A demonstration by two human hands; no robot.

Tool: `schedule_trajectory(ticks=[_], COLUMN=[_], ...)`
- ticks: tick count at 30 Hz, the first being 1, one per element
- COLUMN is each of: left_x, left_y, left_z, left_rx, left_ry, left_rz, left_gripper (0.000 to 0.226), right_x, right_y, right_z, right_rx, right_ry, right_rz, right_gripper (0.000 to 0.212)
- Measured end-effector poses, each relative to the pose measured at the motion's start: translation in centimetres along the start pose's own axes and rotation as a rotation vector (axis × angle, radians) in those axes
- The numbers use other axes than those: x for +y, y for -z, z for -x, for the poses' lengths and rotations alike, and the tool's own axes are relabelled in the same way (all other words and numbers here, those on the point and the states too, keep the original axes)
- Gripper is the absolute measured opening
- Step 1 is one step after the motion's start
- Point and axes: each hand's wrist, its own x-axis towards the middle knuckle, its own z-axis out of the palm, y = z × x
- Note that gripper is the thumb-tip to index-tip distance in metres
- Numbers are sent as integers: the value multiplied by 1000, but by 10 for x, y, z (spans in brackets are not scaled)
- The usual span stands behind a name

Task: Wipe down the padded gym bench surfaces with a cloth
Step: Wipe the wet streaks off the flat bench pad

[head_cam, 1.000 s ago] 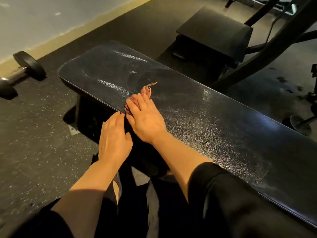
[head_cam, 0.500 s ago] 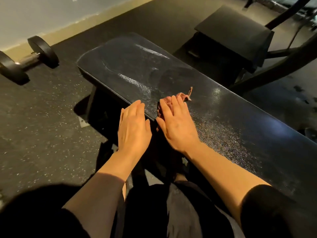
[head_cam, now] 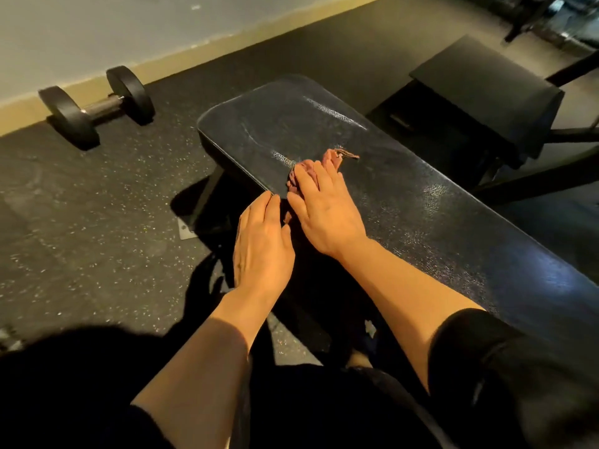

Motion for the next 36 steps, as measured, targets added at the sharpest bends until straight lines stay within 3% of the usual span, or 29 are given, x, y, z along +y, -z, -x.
schedule_trajectory(ticks=[5, 14, 19, 22, 26, 29, 33, 36], left_x=[5, 3, 2, 7, 21, 24, 22, 26], left_y=[-2, 0, 1, -5, -13, -18, -19, -22], left_z=[-2, -13, -14, -12, -12, -20, -36, -42], left_rx=[-15, -17, -24, -25, -23, 10, 36, 81], left_ry=[9, -11, -37, -93, -141, -176, -164, -174], left_rz=[18, 7, -2, -4, 1, -9, 20, 19], left_gripper=[52, 54, 53, 51, 52, 52, 42, 38], right_x=[10, 36, 19, 39, 86, 91, 46, 55], right_y=[3, -10, -6, 1, -3, -9, -20, -18], right_z=[40, -55, 8, 16, -34, -58, -42, -43], right_rx=[-69, -18, 13, -44, 1, 37, 73, 70], right_ry=[30, -222, 136, 49, -172, -294, -18, 78], right_rz=[16, 158, 110, -7, 109, 173, 43, 13], right_gripper=[65, 49, 51, 57, 49, 58, 55, 53])
